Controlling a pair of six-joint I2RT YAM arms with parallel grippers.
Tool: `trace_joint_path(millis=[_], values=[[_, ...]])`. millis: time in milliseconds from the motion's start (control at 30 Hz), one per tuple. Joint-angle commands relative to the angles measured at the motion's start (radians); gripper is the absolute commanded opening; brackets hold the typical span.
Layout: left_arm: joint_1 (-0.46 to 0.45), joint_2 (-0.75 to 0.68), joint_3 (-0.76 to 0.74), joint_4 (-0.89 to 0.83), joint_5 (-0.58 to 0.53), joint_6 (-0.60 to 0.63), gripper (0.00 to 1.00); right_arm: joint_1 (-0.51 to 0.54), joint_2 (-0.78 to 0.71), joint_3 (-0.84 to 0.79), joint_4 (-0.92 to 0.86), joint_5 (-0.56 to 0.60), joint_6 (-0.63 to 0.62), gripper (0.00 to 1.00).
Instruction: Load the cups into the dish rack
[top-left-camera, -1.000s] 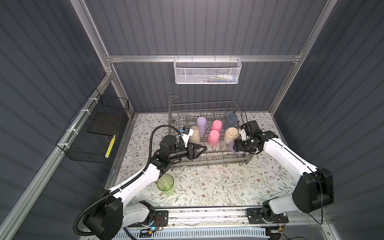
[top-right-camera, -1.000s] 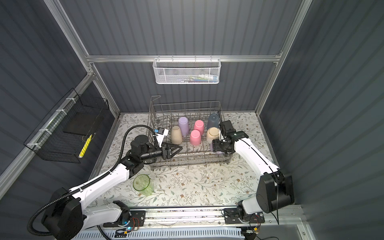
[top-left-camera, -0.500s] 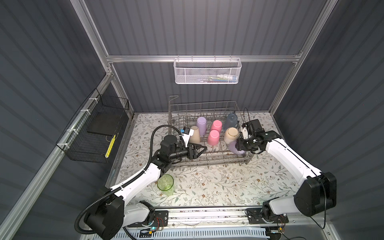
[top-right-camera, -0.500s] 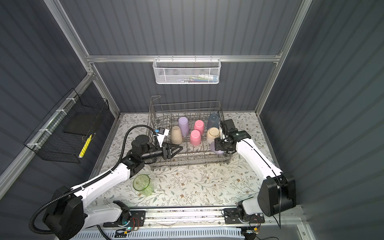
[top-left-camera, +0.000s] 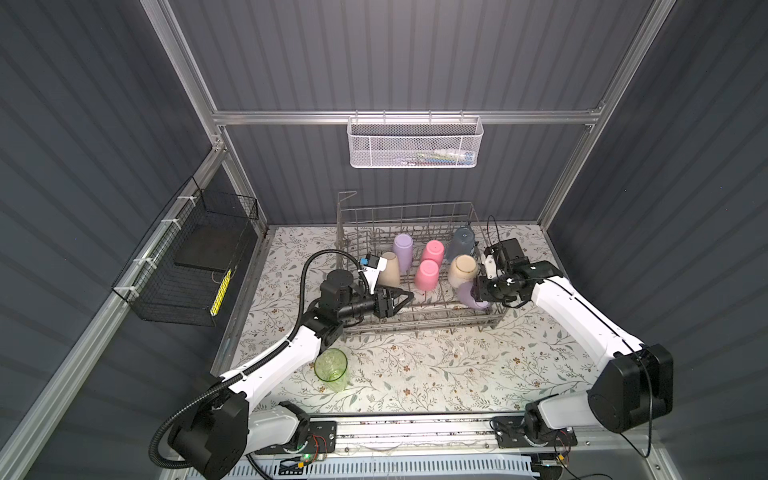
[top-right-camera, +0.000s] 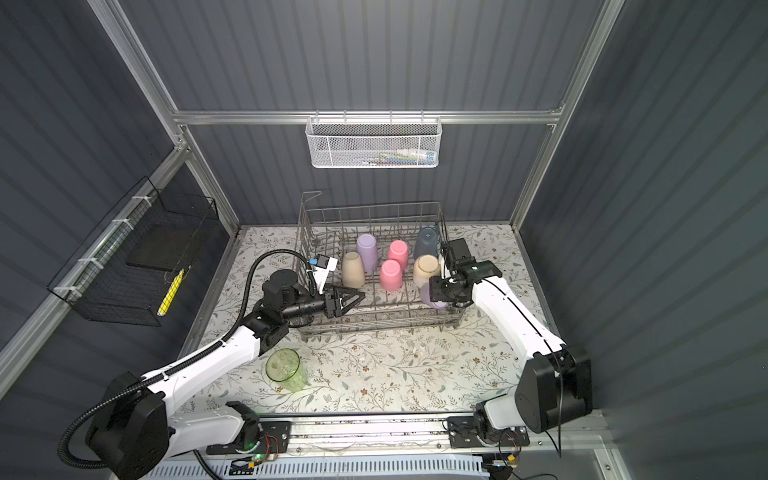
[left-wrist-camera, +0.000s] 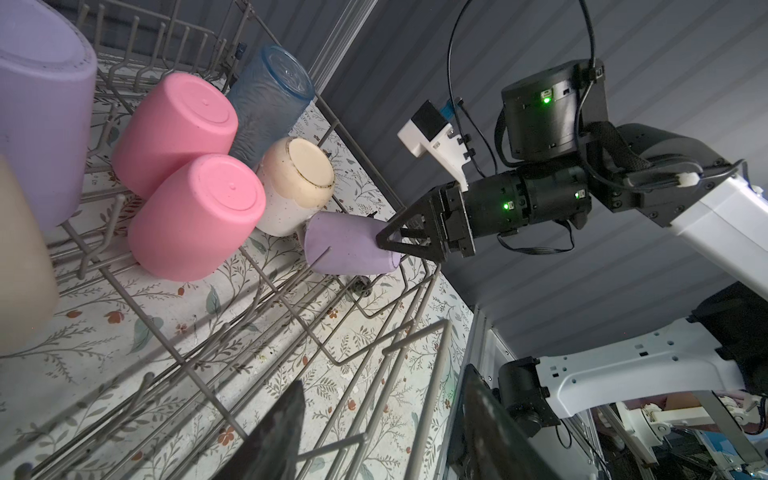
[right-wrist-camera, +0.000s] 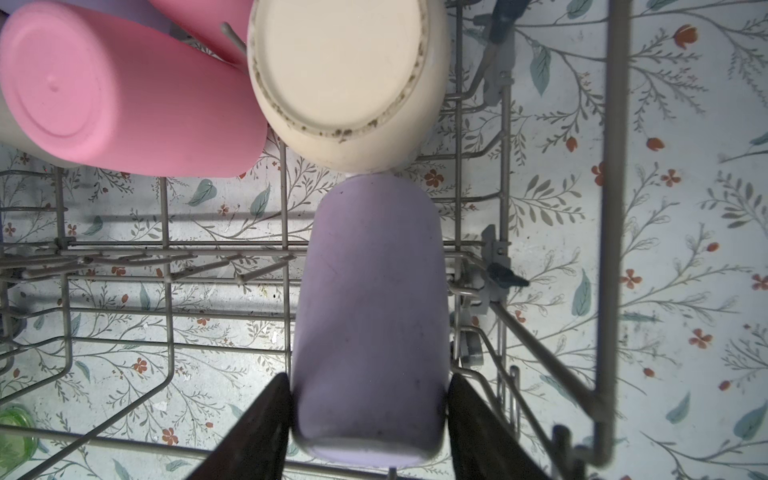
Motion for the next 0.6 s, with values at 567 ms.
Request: trace_joint_path(millis=[567], values=[[0.008, -0.007, -0.018, 0.012, 0.012, -0.004, 0.61, 0.002, -0.054, 0.058, -0.016, 0.008, 0.017, 0.61]])
